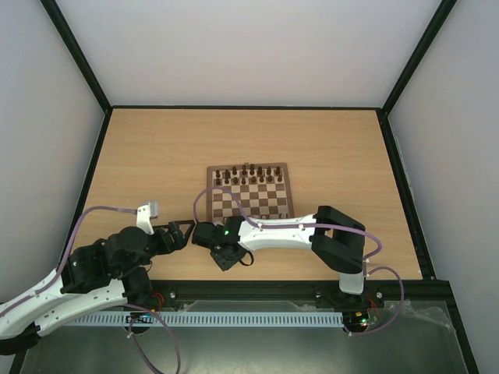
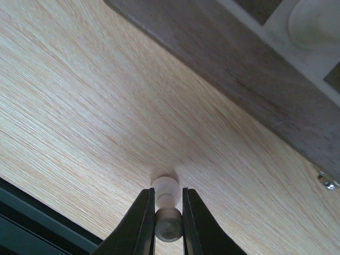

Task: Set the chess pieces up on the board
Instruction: Pick up the chess piece at the center of the board.

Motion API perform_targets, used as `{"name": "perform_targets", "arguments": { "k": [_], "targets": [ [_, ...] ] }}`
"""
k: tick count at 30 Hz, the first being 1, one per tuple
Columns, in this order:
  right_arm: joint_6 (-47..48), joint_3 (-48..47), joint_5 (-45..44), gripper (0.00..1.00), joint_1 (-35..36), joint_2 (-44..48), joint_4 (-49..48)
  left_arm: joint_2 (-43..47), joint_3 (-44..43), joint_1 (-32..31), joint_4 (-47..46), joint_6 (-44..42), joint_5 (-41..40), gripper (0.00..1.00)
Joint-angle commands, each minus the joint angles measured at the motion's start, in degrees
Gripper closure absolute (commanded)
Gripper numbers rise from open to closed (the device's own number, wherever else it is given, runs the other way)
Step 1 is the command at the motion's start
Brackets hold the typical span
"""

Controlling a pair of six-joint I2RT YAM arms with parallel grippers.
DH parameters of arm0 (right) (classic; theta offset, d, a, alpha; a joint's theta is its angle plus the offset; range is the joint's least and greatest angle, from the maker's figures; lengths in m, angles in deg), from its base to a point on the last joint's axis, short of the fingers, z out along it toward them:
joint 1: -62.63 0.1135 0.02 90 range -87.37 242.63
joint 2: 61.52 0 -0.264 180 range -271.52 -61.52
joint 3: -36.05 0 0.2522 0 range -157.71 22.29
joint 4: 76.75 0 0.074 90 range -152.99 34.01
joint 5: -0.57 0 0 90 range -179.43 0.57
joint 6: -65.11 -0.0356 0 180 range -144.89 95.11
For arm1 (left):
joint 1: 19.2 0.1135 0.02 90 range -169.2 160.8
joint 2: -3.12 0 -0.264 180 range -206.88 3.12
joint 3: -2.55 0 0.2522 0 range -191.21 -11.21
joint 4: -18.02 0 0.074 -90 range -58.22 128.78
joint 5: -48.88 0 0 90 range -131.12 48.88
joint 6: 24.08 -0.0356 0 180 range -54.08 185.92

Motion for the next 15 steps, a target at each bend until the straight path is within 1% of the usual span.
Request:
{"name": "perform_targets", "arguments": {
  "k": [1, 4, 5, 8, 15],
  "targets": [
    [-0.35, -4.36, -3.06, 0.96, 0.44, -0.39, 4.66, 1.18, -1.53, -0.39, 1.21, -0.04, -0.88, 0.01],
    [0.3, -8.09, -4.6, 0.96, -0.05, -1.12, 6.44, 1.48, -1.85, -0.44, 1.33, -0.11, -1.15, 0.01],
    [0.52, -9.07, -4.91, 0.96, -0.44, -1.35, 6.71, 3.33, -1.91, -0.44, 1.26, -0.15, -1.24, 0.01],
    [1.37, -11.1, -5.25, 0.96, -1.84, -1.65, 7.11, 4.73, -2.33, -0.44, 1.28, -0.26, -1.47, 0.01],
    [3.58, -14.26, -5.21, 0.96, -5.1, -3.85, 6.88, 4.37, -2.85, -0.35, 1.34, -0.37, -1.59, 0.01]
  ]
}}
